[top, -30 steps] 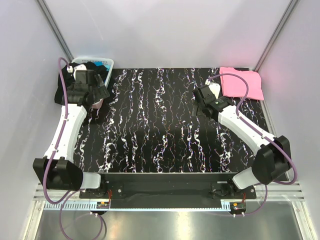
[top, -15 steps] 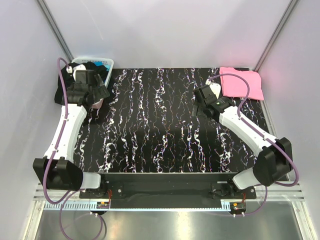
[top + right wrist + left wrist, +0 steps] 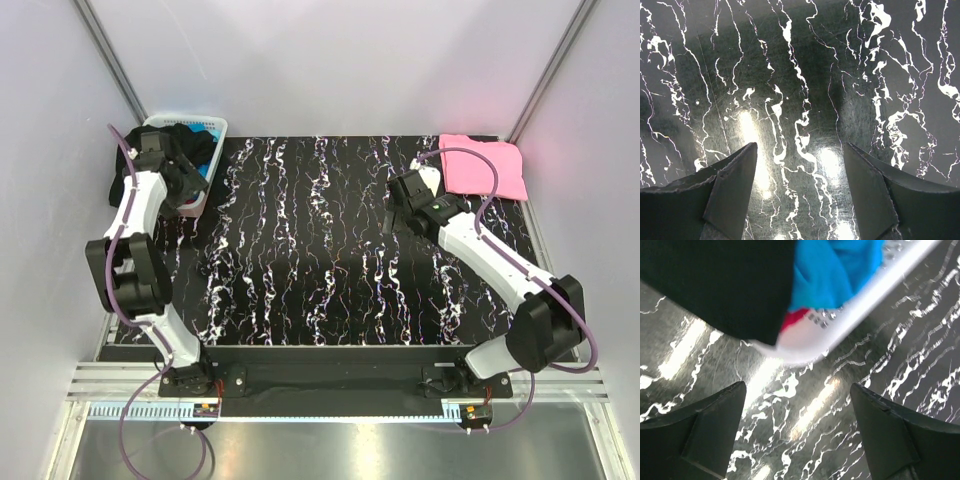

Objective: Fold and stack the t-shirts
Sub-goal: Grab the tshirt from the pile

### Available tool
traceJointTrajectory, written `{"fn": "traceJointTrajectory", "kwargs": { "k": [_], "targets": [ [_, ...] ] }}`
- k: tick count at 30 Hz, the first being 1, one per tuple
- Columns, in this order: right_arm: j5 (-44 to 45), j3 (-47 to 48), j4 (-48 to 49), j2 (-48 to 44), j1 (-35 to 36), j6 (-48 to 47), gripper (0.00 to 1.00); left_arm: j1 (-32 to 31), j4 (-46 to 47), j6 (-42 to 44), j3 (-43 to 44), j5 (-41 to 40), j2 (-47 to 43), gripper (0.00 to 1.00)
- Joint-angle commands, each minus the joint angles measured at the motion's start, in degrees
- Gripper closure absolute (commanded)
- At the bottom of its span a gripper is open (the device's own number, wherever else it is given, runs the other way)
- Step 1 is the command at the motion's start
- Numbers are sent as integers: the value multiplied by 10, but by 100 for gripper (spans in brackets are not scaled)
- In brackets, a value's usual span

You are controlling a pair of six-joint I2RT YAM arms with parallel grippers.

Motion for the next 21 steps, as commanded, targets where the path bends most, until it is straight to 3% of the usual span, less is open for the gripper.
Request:
{"fn": "traceJointTrajectory", "kwargs": {
  "k": [1,11,21],
  "targets": [
    [-9,6,19,10,-3,-8,23,13,17,-6,70,37,15,14],
    [-23,-7,38,30,-3,-9,23,14,13,24,104,-74,22,23],
    [-14,-5,38,27,-4,-11,23,14,-1,5,78,-115,26,30]
  ]
}}
